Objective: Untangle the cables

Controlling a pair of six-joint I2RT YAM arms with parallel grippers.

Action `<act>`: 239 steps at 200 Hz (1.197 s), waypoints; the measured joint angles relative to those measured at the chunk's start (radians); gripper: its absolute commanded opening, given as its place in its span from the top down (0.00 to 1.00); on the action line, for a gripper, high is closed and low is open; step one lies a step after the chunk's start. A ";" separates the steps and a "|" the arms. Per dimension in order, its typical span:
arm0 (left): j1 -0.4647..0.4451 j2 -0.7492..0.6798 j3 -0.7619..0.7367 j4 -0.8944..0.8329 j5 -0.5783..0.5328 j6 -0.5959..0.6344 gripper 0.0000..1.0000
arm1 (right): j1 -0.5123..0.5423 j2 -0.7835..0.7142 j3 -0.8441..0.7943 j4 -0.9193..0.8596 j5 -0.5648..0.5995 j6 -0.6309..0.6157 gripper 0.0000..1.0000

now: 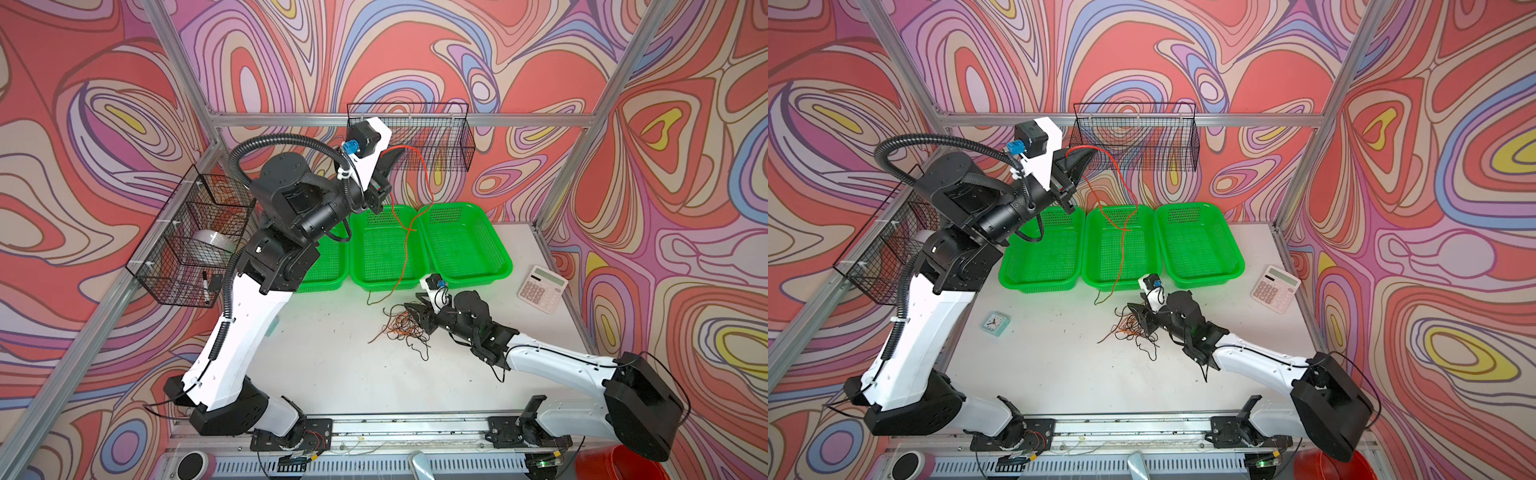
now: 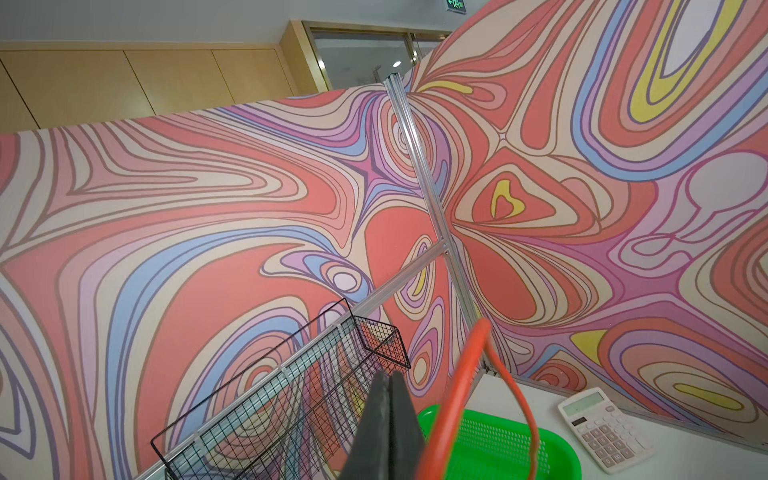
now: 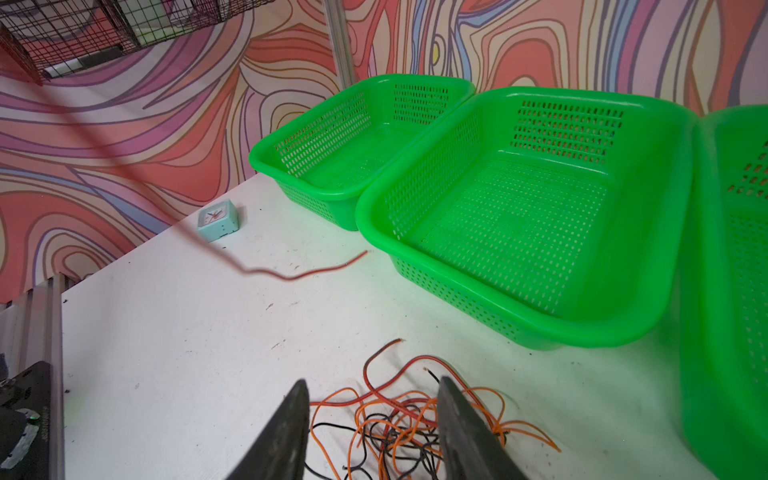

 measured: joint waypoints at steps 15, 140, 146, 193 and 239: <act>0.000 0.006 0.004 -0.001 0.001 0.000 1.00 | 0.000 0.048 0.091 -0.001 -0.016 -0.023 0.49; 0.005 0.176 0.219 -0.034 -0.031 0.067 1.00 | -0.094 0.119 0.317 -0.163 0.145 0.035 0.32; 0.010 0.194 0.248 -0.032 -0.031 0.075 1.00 | -0.100 0.107 0.317 -0.190 0.170 0.039 0.25; 0.113 0.332 0.406 0.026 -0.031 0.089 1.00 | -0.139 0.038 0.313 -0.360 0.281 0.052 0.20; 0.171 0.474 0.478 0.111 -0.035 0.081 1.00 | -0.147 -0.045 0.275 -0.472 0.348 0.048 0.20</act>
